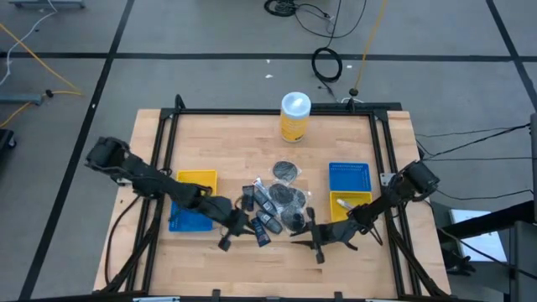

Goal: Pick & Place Travel size toiletries
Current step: Put the bottom blue shaving cream into the left yellow bin

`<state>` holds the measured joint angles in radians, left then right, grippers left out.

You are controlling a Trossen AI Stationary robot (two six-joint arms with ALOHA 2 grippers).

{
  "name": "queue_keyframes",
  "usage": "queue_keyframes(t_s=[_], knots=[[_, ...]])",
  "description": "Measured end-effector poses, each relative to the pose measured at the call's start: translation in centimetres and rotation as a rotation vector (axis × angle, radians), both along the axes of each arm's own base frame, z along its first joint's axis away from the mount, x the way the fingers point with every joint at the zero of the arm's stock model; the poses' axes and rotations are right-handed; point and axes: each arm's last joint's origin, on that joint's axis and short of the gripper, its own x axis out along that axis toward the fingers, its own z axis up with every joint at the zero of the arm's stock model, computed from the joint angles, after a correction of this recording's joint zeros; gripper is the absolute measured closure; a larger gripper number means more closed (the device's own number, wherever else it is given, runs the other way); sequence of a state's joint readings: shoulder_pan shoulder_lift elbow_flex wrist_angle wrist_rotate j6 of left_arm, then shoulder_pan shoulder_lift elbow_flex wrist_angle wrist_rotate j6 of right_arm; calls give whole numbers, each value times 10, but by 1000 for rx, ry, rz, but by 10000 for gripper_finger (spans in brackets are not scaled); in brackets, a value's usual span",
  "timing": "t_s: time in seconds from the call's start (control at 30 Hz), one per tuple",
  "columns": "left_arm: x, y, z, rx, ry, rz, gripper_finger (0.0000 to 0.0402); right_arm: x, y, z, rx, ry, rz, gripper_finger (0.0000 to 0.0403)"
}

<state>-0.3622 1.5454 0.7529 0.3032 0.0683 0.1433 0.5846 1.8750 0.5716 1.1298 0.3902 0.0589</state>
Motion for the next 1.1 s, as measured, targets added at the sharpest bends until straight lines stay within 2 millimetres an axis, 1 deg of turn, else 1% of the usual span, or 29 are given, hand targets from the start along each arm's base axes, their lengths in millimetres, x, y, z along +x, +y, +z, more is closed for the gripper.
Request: queue_keyframes(t_s=[0.07,0.13,0.2,0.3,0.47,0.53,0.6,0.7,0.8,1.1], knots=[[9,-4,-6,52,53,-19,364,0,0,-1,-4,0,-1,323],[18,-6,-12,94,110,-29,343,0,0,-2,-7,3,-2,325],[25,-8,-17,134,163,-28,314,0,0,-3,-16,4,0,326],[34,-10,-21,215,205,-8,260,0,0,-3,-21,2,2,326],[42,-7,-34,303,271,23,173,0,0,-3,-22,3,2,326],[43,-5,-40,306,295,22,148,0,0,-3,-23,5,2,326],[42,-3,-47,313,338,14,132,0,0,-3,-24,5,2,326],[41,-2,-53,326,377,11,125,0,-1,-3,-27,10,1,326],[39,-1,-57,337,411,8,132,0,-1,-4,-27,11,1,326],[37,0,-58,314,446,37,195,0,-1,-4,-31,17,1,326]])
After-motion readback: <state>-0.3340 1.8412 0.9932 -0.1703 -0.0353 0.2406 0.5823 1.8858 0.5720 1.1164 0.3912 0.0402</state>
